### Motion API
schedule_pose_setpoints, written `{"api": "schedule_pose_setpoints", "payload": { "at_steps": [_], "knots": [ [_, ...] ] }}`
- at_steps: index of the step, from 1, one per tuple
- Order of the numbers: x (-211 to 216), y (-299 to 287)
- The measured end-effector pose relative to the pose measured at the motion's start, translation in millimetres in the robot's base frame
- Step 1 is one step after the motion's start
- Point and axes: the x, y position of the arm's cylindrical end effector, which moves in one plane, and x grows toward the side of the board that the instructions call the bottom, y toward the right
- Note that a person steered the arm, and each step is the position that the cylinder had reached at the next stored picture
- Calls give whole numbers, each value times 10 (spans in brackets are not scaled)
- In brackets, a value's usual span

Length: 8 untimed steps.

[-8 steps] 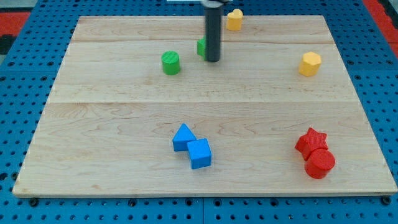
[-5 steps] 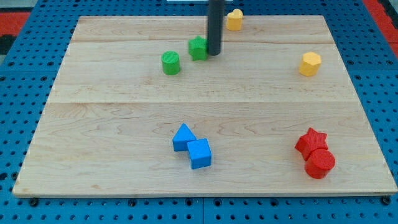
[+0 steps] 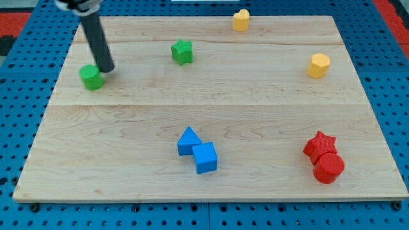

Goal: Push the green circle at the bottom left

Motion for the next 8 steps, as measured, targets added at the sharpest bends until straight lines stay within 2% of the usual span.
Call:
{"api": "schedule_pose_setpoints", "payload": {
  "at_steps": [1,2,3,4,5,6,7,8],
  "knots": [
    [631,-184],
    [347,-249],
    [342,-748],
    [633,-756],
    [432,-818],
    [736,-985],
    [1093,-501],
    [1347,-444]
  ]
}}
